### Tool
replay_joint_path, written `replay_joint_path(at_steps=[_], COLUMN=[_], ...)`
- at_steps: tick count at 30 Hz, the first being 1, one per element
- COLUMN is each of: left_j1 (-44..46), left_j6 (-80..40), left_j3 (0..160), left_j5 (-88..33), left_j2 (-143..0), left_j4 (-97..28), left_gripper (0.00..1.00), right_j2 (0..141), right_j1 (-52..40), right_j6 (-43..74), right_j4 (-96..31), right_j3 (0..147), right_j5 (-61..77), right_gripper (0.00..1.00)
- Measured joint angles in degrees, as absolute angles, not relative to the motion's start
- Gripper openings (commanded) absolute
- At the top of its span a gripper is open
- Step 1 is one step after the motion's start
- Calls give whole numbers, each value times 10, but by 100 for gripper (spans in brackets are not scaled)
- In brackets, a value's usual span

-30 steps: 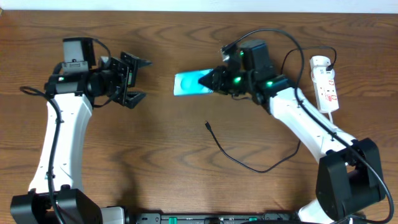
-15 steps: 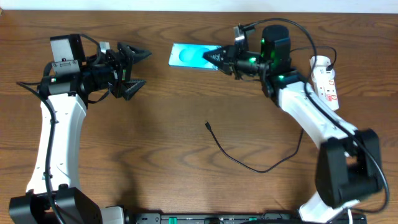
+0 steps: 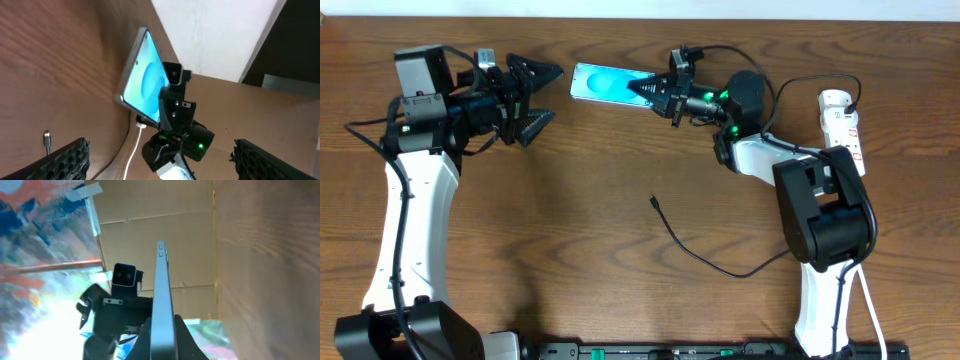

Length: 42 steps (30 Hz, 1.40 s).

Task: Plug charger to phone and switch on socket
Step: 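Lift the phone with the right gripper and rotate it toward the left gripper, then close the left gripper on the phone's bottom edge beside the right gripper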

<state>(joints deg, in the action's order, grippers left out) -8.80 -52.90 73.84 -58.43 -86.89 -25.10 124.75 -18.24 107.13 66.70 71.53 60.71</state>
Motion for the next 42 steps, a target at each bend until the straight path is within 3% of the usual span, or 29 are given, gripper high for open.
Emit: replay_joint_path(at_steps=[6,11,20,42], left_j1=[-88,-88,-88,-44], left_j6=[-522,-505,-494,-475], left_j3=[738,738,738,726], left_j5=[-586,-586,-586,-510], left_j2=[-869,-869,-869,-869], left_j4=[-235,-220,-192,-204], left_gripper=[91,92,91,91], right_j2=[1249,1249,1249,1249], right_j1=[-182,-186,-221,-225], right_j6=[1137,1162,1168,1168], right_j4=[710,641,627,631], right_j3=[715,715,715,747], right_j5=[599,576,510,490], right_gripper=[1,1,1,1])
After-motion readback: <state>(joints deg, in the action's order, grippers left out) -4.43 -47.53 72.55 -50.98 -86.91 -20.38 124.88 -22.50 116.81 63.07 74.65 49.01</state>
